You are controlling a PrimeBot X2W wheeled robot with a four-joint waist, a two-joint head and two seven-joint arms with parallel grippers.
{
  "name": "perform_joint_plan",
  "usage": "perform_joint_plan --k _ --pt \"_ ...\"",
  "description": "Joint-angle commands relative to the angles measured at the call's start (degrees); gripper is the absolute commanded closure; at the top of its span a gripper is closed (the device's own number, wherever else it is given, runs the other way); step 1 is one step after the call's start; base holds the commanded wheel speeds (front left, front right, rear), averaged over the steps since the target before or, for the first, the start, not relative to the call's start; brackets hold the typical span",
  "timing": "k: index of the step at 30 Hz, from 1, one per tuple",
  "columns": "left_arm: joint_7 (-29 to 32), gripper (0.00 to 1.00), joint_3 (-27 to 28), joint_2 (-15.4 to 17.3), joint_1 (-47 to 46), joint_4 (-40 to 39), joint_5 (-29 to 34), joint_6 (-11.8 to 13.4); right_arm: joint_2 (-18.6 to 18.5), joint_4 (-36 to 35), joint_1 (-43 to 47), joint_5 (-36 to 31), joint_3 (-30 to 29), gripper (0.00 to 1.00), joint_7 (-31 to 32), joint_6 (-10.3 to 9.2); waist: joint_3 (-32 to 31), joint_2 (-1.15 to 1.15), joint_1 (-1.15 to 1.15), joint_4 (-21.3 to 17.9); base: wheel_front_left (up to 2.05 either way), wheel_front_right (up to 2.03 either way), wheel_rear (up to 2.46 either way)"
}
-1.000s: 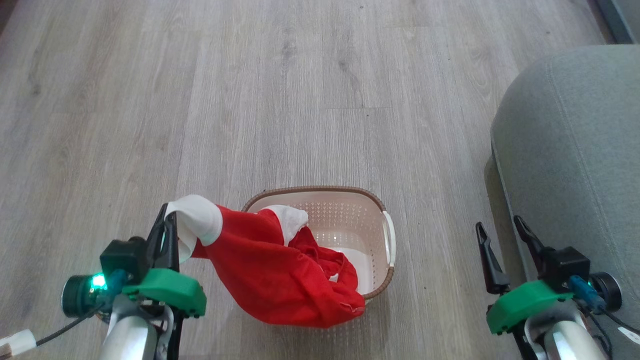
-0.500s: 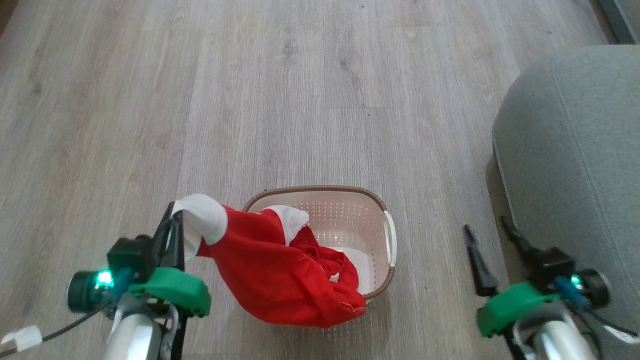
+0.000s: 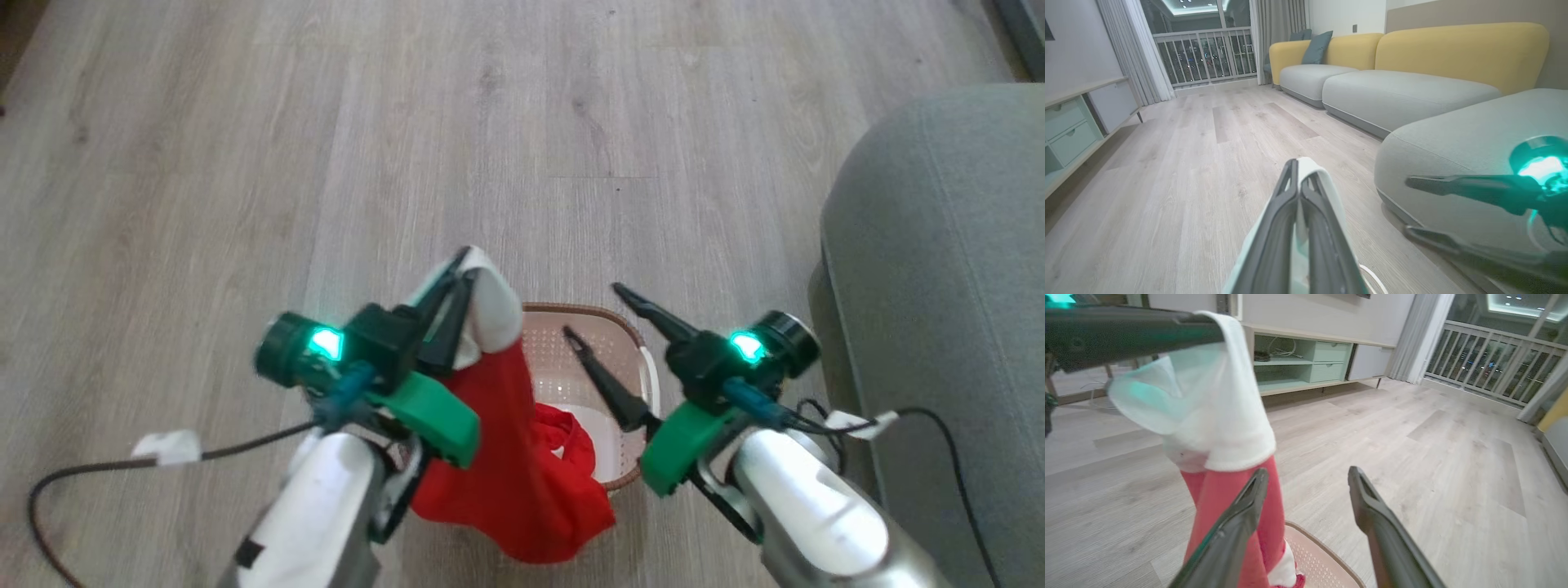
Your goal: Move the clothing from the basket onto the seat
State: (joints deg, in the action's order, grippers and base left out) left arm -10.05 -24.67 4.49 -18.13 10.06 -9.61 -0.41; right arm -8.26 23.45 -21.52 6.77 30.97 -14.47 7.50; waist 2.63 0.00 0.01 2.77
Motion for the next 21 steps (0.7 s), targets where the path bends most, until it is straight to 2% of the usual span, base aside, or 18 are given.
perform_joint_plan --k 1,5,10,13,18,19,20,21 --pt "0.06 1.00 1.62 0.14 -3.07 -2.34 0.17 -0.23 -0.05 -1.32 -1.79 0.43 1.06 0.00 -0.52 -0.01 -0.04 0.00 -0.01 0.23 0.00 0.00 0.00" --pt "0.15 1.00 -2.11 -0.89 -4.96 -1.22 -0.27 -0.60 -0.05 0.68 -6.29 3.54 7.87 0.00 -0.52 -0.01 -0.08 0.00 -0.01 0.97 0.00 0.00 0.00" --pt "-0.42 1.00 -5.50 -1.35 -6.21 -0.65 -1.44 -0.91 -0.49 2.33 -9.01 6.32 12.08 0.00 -0.52 -0.01 -0.23 0.00 -0.01 1.46 0.00 0.00 0.00" --pt "-0.53 1.00 -7.38 -1.47 -6.63 -1.03 -2.20 -1.00 -1.13 3.07 -10.05 6.29 12.52 0.00 -0.52 -0.01 -0.27 0.00 -0.01 1.68 0.00 0.00 0.00" --pt "-0.13 1.00 -8.85 -1.54 -6.65 -1.75 -3.85 -0.67 -1.81 5.17 -9.93 4.42 9.97 0.00 -0.52 -0.01 -0.46 0.00 -0.01 1.71 0.00 0.00 0.00" --pt "-0.11 1.00 -9.01 -1.54 -6.60 -1.94 -4.13 -0.62 -1.81 6.16 -9.71 4.27 9.78 0.68 -0.52 -0.01 -0.55 0.00 -0.01 1.66 0.00 0.00 0.00" --pt "-0.12 1.00 -9.14 -1.55 -6.51 -2.17 -4.49 -0.62 -1.57 7.23 -9.41 4.73 9.54 1.00 -0.52 -0.01 -0.66 0.00 -0.01 1.58 0.00 0.00 0.00" --pt "-0.09 1.00 -9.25 -1.55 -6.43 -2.37 -4.77 -0.54 -1.37 8.20 -9.21 5.32 9.54 1.00 -0.52 -0.01 -0.76 0.00 -0.01 1.50 0.00 0.00 0.00"
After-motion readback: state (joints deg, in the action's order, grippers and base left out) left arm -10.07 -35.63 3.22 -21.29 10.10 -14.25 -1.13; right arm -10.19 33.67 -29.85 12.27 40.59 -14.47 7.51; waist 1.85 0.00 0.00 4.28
